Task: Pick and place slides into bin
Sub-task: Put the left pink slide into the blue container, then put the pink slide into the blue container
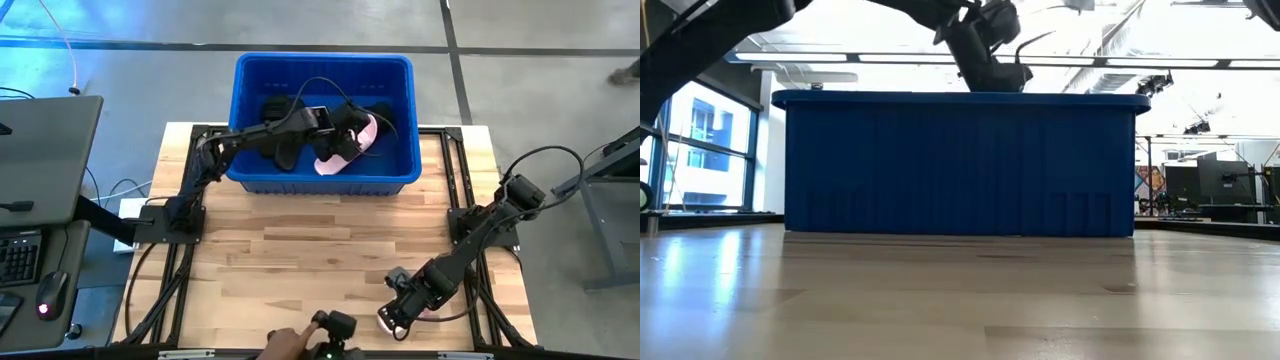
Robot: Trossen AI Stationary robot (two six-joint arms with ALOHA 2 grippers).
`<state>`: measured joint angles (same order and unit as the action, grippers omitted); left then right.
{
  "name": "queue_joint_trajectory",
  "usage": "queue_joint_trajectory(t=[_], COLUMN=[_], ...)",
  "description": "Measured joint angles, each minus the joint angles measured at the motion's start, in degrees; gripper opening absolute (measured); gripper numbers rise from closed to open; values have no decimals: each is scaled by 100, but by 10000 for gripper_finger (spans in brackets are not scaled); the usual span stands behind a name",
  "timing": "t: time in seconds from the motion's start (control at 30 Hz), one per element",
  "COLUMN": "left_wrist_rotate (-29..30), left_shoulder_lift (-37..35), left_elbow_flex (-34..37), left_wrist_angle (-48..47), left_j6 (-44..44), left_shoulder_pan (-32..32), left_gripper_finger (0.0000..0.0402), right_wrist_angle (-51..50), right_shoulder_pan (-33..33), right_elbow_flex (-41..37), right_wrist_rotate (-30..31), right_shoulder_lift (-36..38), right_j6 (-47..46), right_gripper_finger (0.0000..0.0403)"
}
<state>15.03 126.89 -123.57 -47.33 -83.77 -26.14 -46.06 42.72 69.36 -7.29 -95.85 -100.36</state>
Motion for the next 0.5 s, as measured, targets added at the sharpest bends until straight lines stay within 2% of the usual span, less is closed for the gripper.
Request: queue_joint_trajectory(t=[0.1,0.2,0.33,0.5], left_wrist_rotate=[145,551,824,853], left_shoulder_lift=[-2,2,-29,-305], left_elbow_flex=[-166,-580,-1161,-1147], left_wrist_angle=[79,11,-43,378], left_j6=[-65,-94,-260,-200], left_shoulder_pan=[145,324,517,604], left_gripper_finger=[236,230,221,212], right_wrist_angle=[-275,-578,-662,-755], right_shoulder_pan=[7,7,7,7], right_elbow_flex=[0,0,0,0], right_wrist_rotate=[-363,-690,-763,-776], right_shoulder_lift=[0,0,-2,-3], right_j6=[-24,-170,-229,-151], right_gripper_finger=[197,197,197,197])
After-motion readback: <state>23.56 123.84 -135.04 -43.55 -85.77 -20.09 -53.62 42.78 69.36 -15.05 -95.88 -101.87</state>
